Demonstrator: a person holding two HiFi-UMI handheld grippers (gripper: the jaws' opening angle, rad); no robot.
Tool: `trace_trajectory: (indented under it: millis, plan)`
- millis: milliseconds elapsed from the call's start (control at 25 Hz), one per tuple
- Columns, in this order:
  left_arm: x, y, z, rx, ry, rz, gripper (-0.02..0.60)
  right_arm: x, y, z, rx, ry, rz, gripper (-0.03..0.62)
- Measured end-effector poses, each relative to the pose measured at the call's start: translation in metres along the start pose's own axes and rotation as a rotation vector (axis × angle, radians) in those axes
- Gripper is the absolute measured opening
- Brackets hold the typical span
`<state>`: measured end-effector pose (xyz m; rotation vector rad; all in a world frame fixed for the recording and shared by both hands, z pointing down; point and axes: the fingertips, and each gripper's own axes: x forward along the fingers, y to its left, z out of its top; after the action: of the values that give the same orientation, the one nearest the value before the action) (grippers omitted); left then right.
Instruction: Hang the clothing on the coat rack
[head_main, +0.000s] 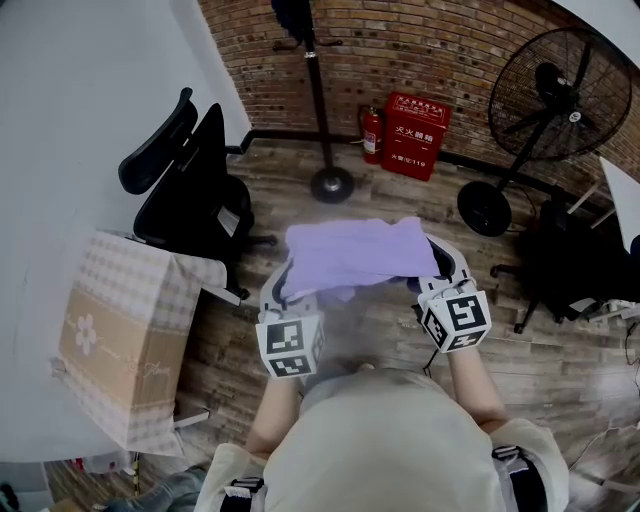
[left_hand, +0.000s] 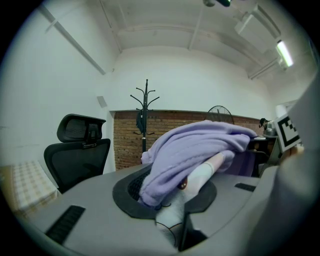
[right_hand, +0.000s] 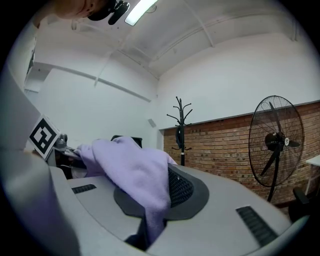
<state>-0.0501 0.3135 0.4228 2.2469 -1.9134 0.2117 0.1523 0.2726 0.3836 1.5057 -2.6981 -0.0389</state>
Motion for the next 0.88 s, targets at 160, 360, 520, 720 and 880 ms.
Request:
trace_trajectory:
  millis: [160, 360, 520, 720, 880]
  plan:
    - [-0.003, -0.006, -0.002, -0.001, -0.005, -0.004, 0.081, -0.007, -0.002, 0.000, 0.000, -0.005, -0.001, 0.018]
    - [-0.009, -0.008, -0.005, -0.004, -0.004, -0.001, 0.081, -0.012, 0.000, 0.000, 0.023, -0.008, -0.002, 0.018]
    - [-0.014, -0.005, -0.005, 0.002, 0.002, 0.006, 0.081, -0.013, 0.004, -0.002, 0.036, -0.010, -0.002, 0.018]
    - [-0.009, 0.002, -0.004, 0.002, -0.003, 0.008, 0.081, -0.005, 0.006, -0.004, 0.042, -0.015, -0.009, 0.018]
    - [0.009, 0.006, -0.002, 0.005, -0.001, 0.003, 0.081, 0.009, -0.003, -0.004, 0.043, -0.016, -0.016, 0.018]
